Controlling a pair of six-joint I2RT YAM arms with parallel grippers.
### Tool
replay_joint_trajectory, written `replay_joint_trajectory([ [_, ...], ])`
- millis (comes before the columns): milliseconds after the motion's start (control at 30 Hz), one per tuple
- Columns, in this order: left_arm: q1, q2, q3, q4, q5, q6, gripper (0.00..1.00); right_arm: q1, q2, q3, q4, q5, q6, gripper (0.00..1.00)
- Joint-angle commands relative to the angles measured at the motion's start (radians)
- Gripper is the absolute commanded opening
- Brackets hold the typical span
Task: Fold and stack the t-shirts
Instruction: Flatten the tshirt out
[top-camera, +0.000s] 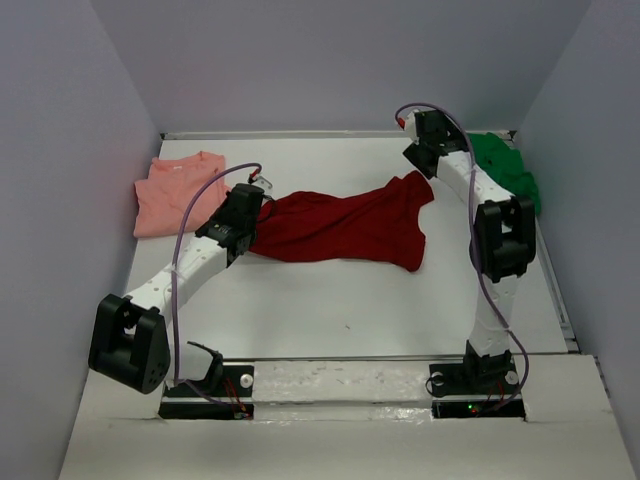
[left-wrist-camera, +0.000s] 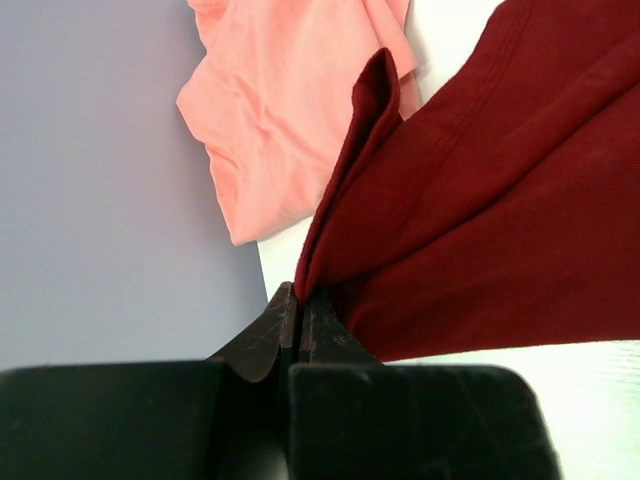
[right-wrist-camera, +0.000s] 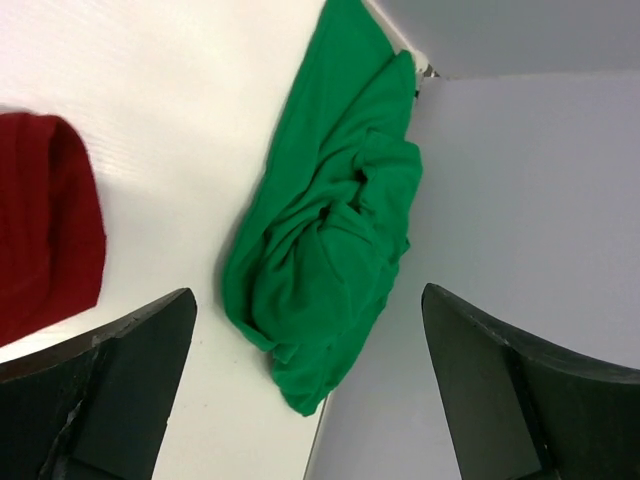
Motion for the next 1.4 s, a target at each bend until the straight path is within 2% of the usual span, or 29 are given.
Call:
replay_joint_trajectory([
  [0,0.006,-0.035,0.049,-0.021,-0.008,-0.006,0.00,-0.009,-0.150,0.042,-0.127,-0.134,0.117,0.97],
  [67,0.006,-0.035,0.053,-0.021,-0.005,-0.009,0.00,-0.009,-0.209,0.016,-0.214,-0.266,0.153,0.90],
  [100,0.006,-0.034,0.053,-0.021,-0.003,-0.012,0.00,-0.009,-0.271,-0.001,-0.299,-0.316,0.162,0.80],
  [133,0.006,-0.030,0.056,-0.022,0.002,-0.013,0.00,-0.009,-0.301,-0.033,-0.350,-0.371,0.179,0.76],
  [167,0.006,-0.030,0.058,-0.022,0.003,-0.016,0.00,-0.009,-0.360,-0.053,-0.440,-0.478,0.180,0.67],
  [300,0.005,-0.027,0.064,-0.025,0.009,-0.022,0.00,-0.009,-0.472,-0.146,-0.609,-0.707,0.194,0.60],
  [400,0.003,-0.026,0.064,-0.025,0.015,-0.025,0.00,-0.009,-0.578,-0.235,-0.697,-0.840,0.180,0.60],
  [567,0.003,-0.020,0.061,-0.028,0.026,-0.036,0.00,-0.009,-0.644,-0.421,-0.738,-0.848,0.133,0.63],
  [767,0.001,-0.015,0.066,-0.032,0.035,-0.047,0.00,-0.009,-0.588,-0.563,-0.703,-0.848,0.113,0.60],
  [1367,0.001,-0.032,0.039,-0.033,0.043,-0.055,0.00,0.042,-0.350,-0.476,-0.643,-0.908,0.142,0.57],
])
